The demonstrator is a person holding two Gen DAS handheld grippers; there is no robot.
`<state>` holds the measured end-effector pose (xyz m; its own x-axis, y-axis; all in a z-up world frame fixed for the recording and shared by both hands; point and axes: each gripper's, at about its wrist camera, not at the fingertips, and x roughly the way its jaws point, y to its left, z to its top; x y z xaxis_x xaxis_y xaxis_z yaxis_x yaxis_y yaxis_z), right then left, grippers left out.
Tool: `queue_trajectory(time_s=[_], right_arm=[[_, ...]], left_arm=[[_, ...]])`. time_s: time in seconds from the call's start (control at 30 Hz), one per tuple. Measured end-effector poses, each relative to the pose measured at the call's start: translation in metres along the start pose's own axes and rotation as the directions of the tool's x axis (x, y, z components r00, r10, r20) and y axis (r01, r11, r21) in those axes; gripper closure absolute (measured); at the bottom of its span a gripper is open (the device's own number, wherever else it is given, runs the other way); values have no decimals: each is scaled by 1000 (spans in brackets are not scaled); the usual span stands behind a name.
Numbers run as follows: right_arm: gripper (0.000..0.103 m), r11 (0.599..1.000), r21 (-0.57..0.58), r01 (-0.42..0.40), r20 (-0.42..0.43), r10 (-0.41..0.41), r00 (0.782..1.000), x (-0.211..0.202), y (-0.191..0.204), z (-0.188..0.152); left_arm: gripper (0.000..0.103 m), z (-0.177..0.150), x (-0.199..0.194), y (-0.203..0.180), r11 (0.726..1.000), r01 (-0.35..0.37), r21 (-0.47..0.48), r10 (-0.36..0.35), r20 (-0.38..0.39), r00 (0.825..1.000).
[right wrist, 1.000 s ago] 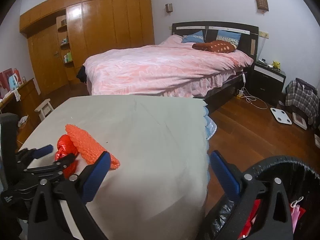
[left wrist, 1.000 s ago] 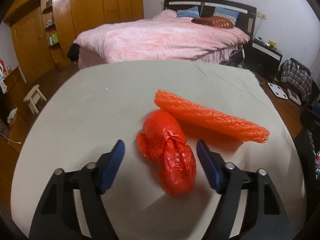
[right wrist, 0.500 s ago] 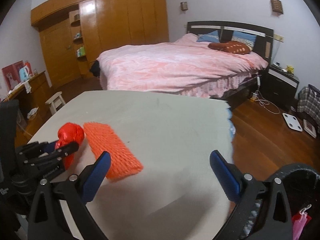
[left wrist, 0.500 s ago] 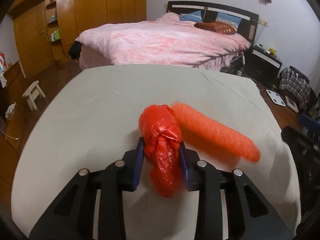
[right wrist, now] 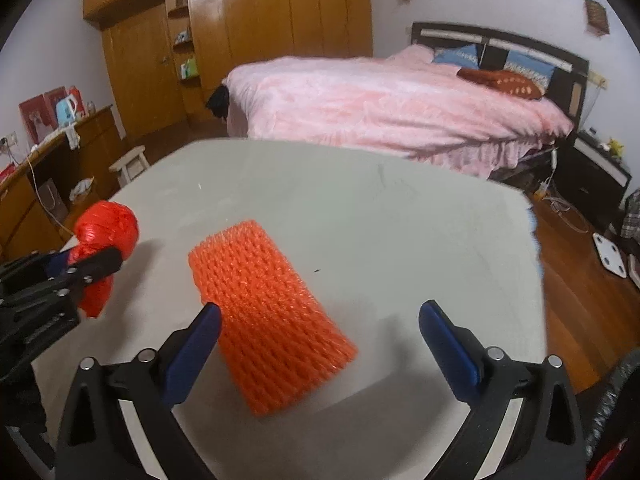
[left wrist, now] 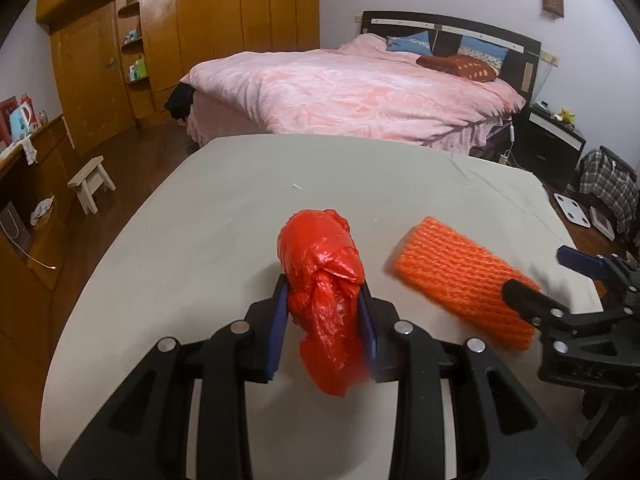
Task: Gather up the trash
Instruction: 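Grasp the red plastic bag with the left gripper while the right gripper grasps the orange foam net, then carry the red bag and orange net over the black bin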
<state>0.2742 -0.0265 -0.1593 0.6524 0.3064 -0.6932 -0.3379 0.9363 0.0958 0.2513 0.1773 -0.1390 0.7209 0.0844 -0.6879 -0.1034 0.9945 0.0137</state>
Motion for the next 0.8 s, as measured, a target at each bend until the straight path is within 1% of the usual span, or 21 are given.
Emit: queue_trajectory(time_s=[0.1,0.17,0.2,0.27,0.3,0.33,0.47,0.5,0.6,0.8], right_arm=[[20,1000,4,-13,-49,13,999,10,0,0],[30,1000,0,-28,-79,27,997,14,2,-2],[33,999,2,-39,-82,39,996,13,2,-4],[48,998,4,-59,-82,60,995,10,3,-5],[52,998,5,-69,-81,69,994,8,5,-6],[62,997,5,-76,-79,76,994,6,6,-7],[81,995,4,-103,-69,103,992,-5,12,-8],[83,994,11,-109,-67,109,992,-8,11,-7],[83,992,39,-118,-50,120,991,-19,7,-5],[85,992,49,-119,-8,120,993,-46,2,-2]], left_arm=[[72,-1,2,2,1000,-2,0,2,-6,1000],[72,-2,3,3,1000,-4,-2,4,-7,1000],[72,-3,4,4,1000,-3,-5,3,-10,1000],[72,-5,4,4,1000,-2,-13,2,-15,1000],[72,-5,4,4,1000,0,-15,0,-17,1000],[72,-5,4,4,1000,3,-14,-3,-18,1000],[72,-5,-1,0,1000,12,-4,-12,-11,1000],[72,-5,-5,-1,1000,17,-2,-17,-6,1000],[72,-4,-13,-5,1000,26,0,-26,6,1000],[72,-3,-31,-14,999,38,3,-38,28,999]])
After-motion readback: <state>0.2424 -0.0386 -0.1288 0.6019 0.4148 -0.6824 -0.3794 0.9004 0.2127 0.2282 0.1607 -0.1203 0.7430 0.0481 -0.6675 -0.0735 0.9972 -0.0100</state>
